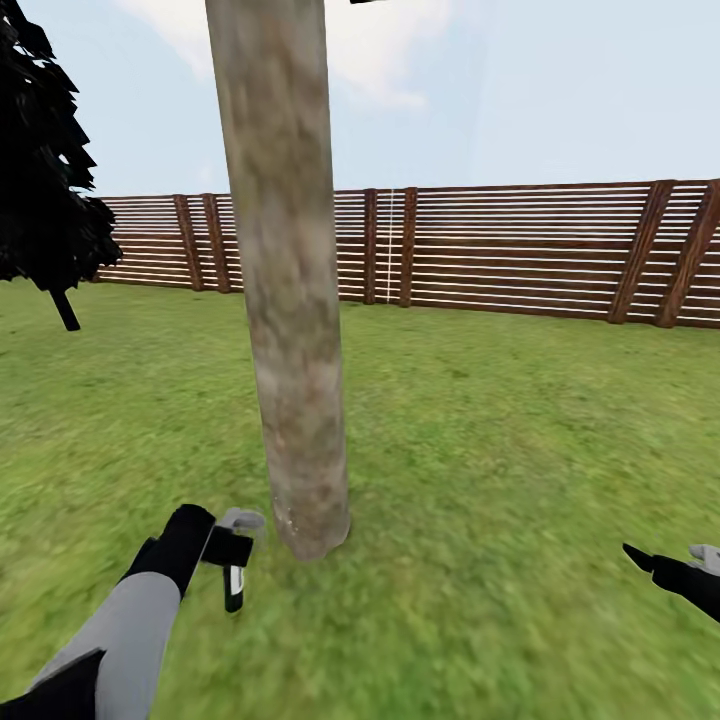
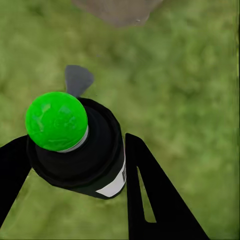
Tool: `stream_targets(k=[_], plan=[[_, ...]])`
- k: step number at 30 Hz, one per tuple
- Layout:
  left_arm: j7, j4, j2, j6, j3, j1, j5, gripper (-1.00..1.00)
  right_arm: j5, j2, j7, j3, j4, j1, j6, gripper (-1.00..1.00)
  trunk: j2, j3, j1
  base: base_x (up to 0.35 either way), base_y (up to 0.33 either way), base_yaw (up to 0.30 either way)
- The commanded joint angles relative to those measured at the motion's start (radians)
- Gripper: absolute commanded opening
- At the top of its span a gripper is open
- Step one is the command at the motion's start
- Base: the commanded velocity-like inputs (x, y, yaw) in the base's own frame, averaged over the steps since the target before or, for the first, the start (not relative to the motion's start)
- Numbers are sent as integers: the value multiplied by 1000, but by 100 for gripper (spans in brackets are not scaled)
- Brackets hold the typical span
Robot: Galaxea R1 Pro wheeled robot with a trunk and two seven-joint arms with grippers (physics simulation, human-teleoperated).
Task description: In the garden, pick up the pesticide atomizer on the floor and spray pesticide onto both trees until each tree trunk is fully covered.
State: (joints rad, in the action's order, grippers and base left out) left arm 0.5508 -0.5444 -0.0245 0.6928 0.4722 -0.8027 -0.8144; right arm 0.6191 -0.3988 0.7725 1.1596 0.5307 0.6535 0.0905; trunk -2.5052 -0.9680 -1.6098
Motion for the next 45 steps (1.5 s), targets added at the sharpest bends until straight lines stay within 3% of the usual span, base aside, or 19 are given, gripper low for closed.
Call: stream_targets(k=[1, 3, 6, 9, 18, 20, 23, 26, 35, 39, 43, 45], plan=[[10, 0, 3, 3, 0, -16, 0, -100, 0, 0, 0, 0, 0, 0, 0, 100, 0, 0, 0, 0, 0, 0], [49, 0, 7, 4, -2, -42, -2, -100, 0, 0, -1, 0, 0, 0, 0, 100, 0, 0, 0, 0, 0, 0], [137, 0, 9, 13, -51, -91, -83, -100, 0, 0, -1, 0, 0, 0, 0, 100, 0, 0, 0, 0, 0, 0], [228, 0, 9, 58, -67, -141, -132, -100, 1, 0, -1, 0, 0, 0, 0, 100, 0, 0, 0, 0, 0, 0], [245, 0, 12, 121, -71, -254, -141, -100, 1, 1, -1, -2, 0, 0, 0, 100, 0, 0, 0, 0, 0, 0], [251, 0, 28, 123, -73, -267, -141, -100, 1, 0, -1, -1, 0, 0, 0, 100, 0, 0, 0, 0, 0, 0], [328, -1, 67, 123, -94, -299, -141, -100, 1, 0, -1, -1, 0, 0, 0, 100, 0, 0, 0, 0, 0, 0], [384, 0, 101, 124, -169, -351, -141, -100, 1, 0, -2, -1, 0, 0, 0, 100, 0, 0, 0, 0, 0, 0], [396, 0, 103, 180, -186, -469, -141, -100, 0, 0, -2, 0, 0, 0, 0, 100, 0, 0, 0, 0, 0, 0], [472, 0, 103, 183, -206, -535, -141, -100, 1, 0, -2, 0, 0, 0, 0, 100, 0, 0, 0, 0, 0, 0], [479, 0, 103, 183, -210, -563, -143, -100, 1, 0, -2, 0, 0, 0, 0, 100, 0, 0, 0, 0, 0, 0], [481, 0, 102, 189, -209, -581, -193, -100, 1, 0, -2, 0, 0, 0, 0, 100, 0, 0, 0, 0, 0, 0]])
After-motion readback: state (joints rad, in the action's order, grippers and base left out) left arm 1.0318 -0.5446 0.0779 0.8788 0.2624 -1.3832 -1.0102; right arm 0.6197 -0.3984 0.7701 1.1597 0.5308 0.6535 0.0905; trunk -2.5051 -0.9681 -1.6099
